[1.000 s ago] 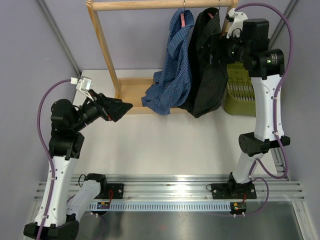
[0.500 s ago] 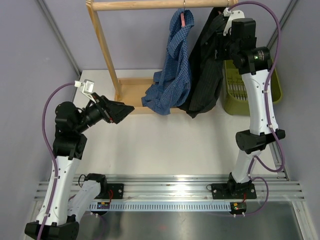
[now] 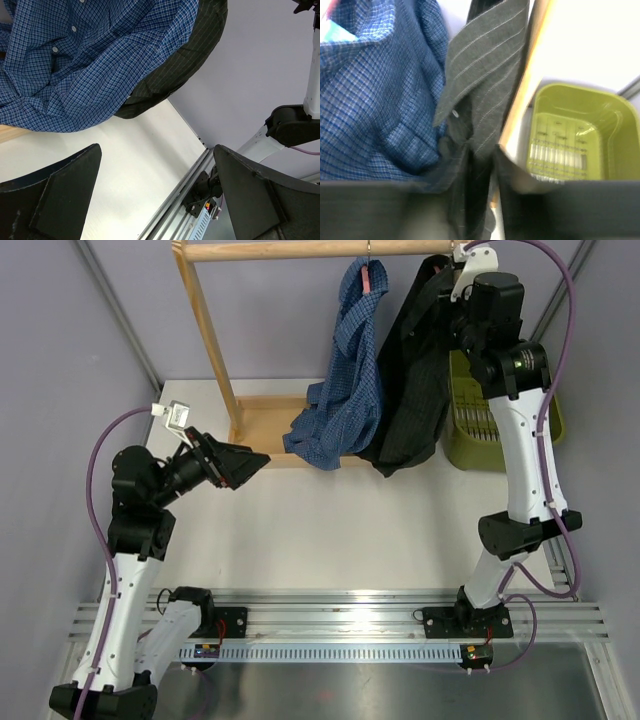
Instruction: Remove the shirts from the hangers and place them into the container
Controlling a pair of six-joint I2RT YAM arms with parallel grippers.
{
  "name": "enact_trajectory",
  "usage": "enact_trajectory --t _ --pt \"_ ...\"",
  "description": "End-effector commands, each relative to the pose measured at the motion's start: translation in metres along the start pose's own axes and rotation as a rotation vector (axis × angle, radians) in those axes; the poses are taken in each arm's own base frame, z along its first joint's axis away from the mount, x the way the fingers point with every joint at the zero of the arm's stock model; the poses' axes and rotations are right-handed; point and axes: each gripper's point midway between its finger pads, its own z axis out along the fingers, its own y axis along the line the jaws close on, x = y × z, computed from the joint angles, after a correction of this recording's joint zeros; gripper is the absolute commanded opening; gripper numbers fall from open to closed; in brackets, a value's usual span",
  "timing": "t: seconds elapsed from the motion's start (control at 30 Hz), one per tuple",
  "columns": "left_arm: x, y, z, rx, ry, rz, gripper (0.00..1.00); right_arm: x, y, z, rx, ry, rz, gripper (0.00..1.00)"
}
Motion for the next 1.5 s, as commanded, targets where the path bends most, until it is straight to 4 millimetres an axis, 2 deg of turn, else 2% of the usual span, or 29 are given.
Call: enact_trajectory --t 0.0,0.03,0.07,0.23,0.4,0.53,0.57,0.63,0.83,0.93,1.0,1.2,1.3,1.33,1.47 --pt "0.001 -0.01 -0.001 0.052 -0.002 0.021 0.99 -0.036 0.011 -0.022 -0.058 -0.129 0.033 0.23" --pt "0.001 -0.01 -0.002 0.05 -0.003 0.023 0.99 -0.037 0.012 -0.023 -0.061 -0.131 0.036 0.14" --pt "0.001 -0.01 -0.002 0.048 -0.002 0.023 0.99 -0.036 0.012 -0.023 -0.06 -0.128 0.039 0.0" --pt "0.002 -0.009 -0.002 0.046 -0.001 0.024 0.99 -0.036 0.018 -0.029 -0.078 -0.127 0.037 0.0" --pt "0.003 -0.01 -0.003 0.049 0.001 0.023 0.99 -0.049 0.021 -0.041 -0.107 -0.196 0.023 0.0" --pt "0.004 -0.009 -0.003 0.048 -0.001 0.025 0.99 -0.065 0.02 -0.066 -0.123 -0.307 0.043 0.0" --pt "0.004 -0.009 -0.003 0.048 -0.001 0.025 0.99 -0.077 0.018 -0.073 -0.121 -0.365 0.053 0.0" --pt "0.005 -0.009 -0.004 0.048 0.0 0.026 0.99 -0.089 0.014 -0.088 -0.12 -0.448 0.065 0.0" --pt "0.005 -0.009 -0.004 0.047 -0.003 0.028 0.99 -0.112 0.01 -0.13 -0.138 -0.658 0.081 0.0" --pt "0.004 -0.01 -0.004 0.049 -0.004 0.025 0.99 -0.113 0.009 -0.125 -0.13 -0.62 0.062 0.0" --pt "0.005 -0.01 -0.004 0.049 -0.004 0.024 0.99 -0.114 0.008 -0.128 -0.128 -0.624 0.063 0.0" --pt "0.001 -0.014 -0.006 0.047 -0.011 0.041 0.99 -0.108 -0.005 -0.149 -0.086 -0.553 0.14 0.0" --pt "-0.001 -0.016 -0.006 0.046 -0.008 0.045 0.99 -0.086 -0.009 -0.157 -0.07 -0.408 0.181 0.0" --pt "-0.005 -0.018 -0.006 0.049 -0.016 0.052 0.99 -0.071 -0.009 -0.163 -0.071 -0.329 0.196 0.0" --pt "-0.01 -0.021 -0.006 0.047 -0.015 0.066 0.99 -0.036 -0.016 -0.179 -0.032 -0.193 0.246 0.0"
